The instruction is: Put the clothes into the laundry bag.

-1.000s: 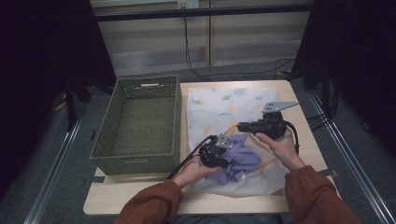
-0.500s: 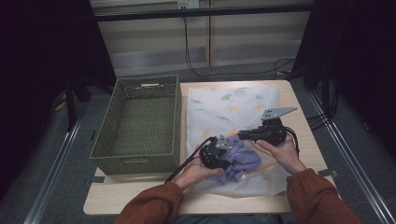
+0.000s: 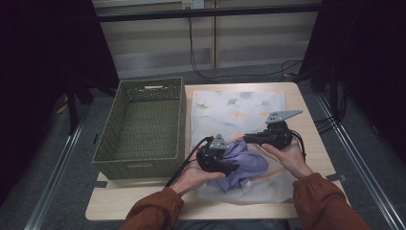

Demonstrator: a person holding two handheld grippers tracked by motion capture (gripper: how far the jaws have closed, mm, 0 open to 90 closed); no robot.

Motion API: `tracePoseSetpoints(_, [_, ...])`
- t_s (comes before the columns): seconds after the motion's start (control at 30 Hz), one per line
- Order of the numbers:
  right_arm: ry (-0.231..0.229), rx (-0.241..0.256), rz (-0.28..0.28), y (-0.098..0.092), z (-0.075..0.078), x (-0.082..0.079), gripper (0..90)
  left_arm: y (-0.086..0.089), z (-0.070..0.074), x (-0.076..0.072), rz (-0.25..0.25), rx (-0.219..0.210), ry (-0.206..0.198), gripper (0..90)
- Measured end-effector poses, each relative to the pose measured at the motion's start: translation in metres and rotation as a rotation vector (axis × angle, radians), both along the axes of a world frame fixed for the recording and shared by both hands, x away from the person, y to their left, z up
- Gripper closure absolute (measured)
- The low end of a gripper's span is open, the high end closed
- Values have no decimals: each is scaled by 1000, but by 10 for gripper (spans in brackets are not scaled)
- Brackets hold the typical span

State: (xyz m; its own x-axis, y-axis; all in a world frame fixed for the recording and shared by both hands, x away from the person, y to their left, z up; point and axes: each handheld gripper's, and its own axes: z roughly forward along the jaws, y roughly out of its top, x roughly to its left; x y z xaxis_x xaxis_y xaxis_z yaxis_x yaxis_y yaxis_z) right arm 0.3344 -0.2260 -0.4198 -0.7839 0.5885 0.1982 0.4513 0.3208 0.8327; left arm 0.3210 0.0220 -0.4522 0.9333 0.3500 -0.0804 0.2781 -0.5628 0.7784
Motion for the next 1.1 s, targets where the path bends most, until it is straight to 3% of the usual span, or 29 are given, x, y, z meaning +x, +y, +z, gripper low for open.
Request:
tracePoseSetpoints(0.23, [0, 1, 3, -1, 0, 0, 886, 12, 14, -9, -5, 12, -7, 196])
tracePoseSetpoints(0.43, [-3, 0, 7, 0, 1, 0, 886, 26, 21, -22, 24, -7, -33, 197])
tracePoseSetpoints(0.53, [-2, -2, 5, 0, 1, 0, 886, 30, 23, -29, 3, 3, -47, 233])
tracePoseSetpoints(0.63, [-1, -1, 8, 1, 1, 0, 886, 32, 16, -35, -16, -24, -20, 257])
tracePoseSetpoints(0.67, [0, 2, 7, 1, 1, 0, 886, 32, 12, -36, -20, -28, -29, 268])
tracePoseSetpoints(0.77, [0, 1, 6, 2, 1, 0, 886, 25, 0, -37, -53, 6, -6, 267])
tracePoseSetpoints(0.83, [-2, 0, 7, 2, 1, 1, 886, 20, -4, -40, -81, 41, -22, 258])
tracePoseSetpoints(0.9, [-3, 4, 12, 2, 1, 1, 886, 15, -9, -41, -98, 43, -16, 236])
tracePoseSetpoints(0.97, [-1, -1, 10, 2, 0, 2, 886, 13, -15, -40, -98, 47, -7, 217])
tracePoseSetpoints(1.1, [2, -1, 12, 3, -1, 1, 885, 8, -27, -35, -97, 97, 9, 171])
